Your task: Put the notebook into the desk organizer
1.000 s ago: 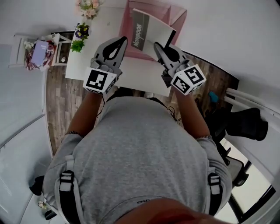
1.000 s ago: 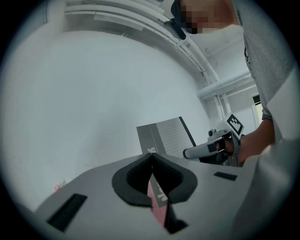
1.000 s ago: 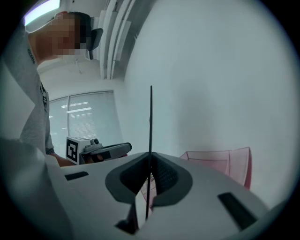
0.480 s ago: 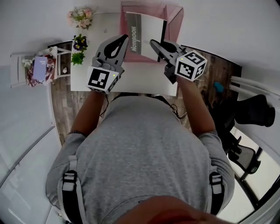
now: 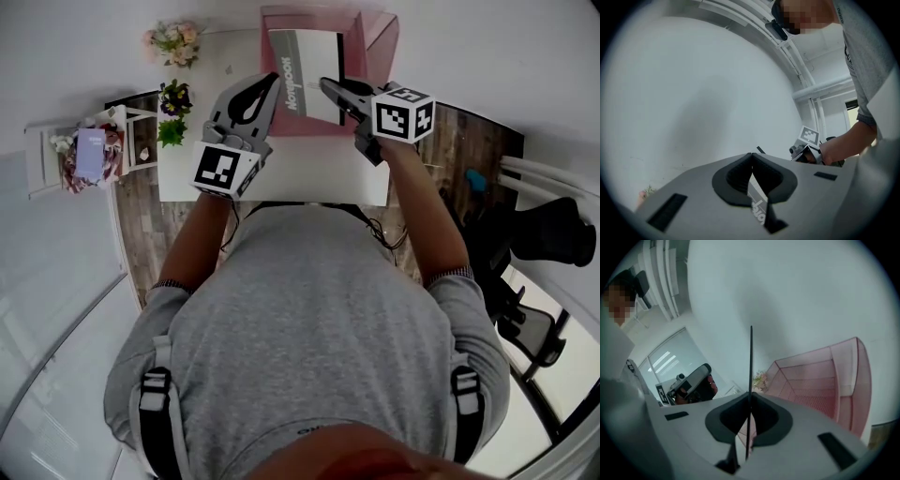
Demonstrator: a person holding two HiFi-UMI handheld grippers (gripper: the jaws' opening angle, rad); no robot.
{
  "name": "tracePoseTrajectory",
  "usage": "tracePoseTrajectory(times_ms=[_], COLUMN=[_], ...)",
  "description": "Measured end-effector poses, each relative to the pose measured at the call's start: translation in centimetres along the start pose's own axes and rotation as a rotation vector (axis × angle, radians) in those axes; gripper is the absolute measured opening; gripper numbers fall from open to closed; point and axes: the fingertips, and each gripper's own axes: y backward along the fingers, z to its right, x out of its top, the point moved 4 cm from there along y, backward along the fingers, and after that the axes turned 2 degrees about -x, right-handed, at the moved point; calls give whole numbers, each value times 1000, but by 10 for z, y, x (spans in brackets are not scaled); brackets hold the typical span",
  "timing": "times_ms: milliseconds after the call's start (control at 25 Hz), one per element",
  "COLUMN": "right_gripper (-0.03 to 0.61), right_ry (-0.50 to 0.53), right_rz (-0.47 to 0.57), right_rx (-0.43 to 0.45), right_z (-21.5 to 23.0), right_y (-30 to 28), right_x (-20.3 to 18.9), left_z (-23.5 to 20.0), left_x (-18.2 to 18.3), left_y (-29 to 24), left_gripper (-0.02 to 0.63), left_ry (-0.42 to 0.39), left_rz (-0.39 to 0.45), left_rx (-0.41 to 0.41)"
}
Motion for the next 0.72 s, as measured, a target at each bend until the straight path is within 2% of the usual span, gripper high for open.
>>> tracePoseTrajectory(times_ms=[160,400,520,720], right_gripper=[17,17,17,34], right_ry=[-125,-146,-125,-30], right_rz=[-6,-27,-53,-112], right_rx=[25,-26,-75,-190], right_z=[7,17,26,35], right_y=[-12,-25,-30,-39], right_x=[2,9,7,-3], left_z=[-4,-8,-11,-12], left_x=[-1,-5,-8,-10], left_y=[-3,-5,-6,-6], left_gripper=[20,20,20,20], left_ry=[6,14,20,28], left_rz=[-4,-12,-18,-14], left_rx=[-4,-11,-14,-21])
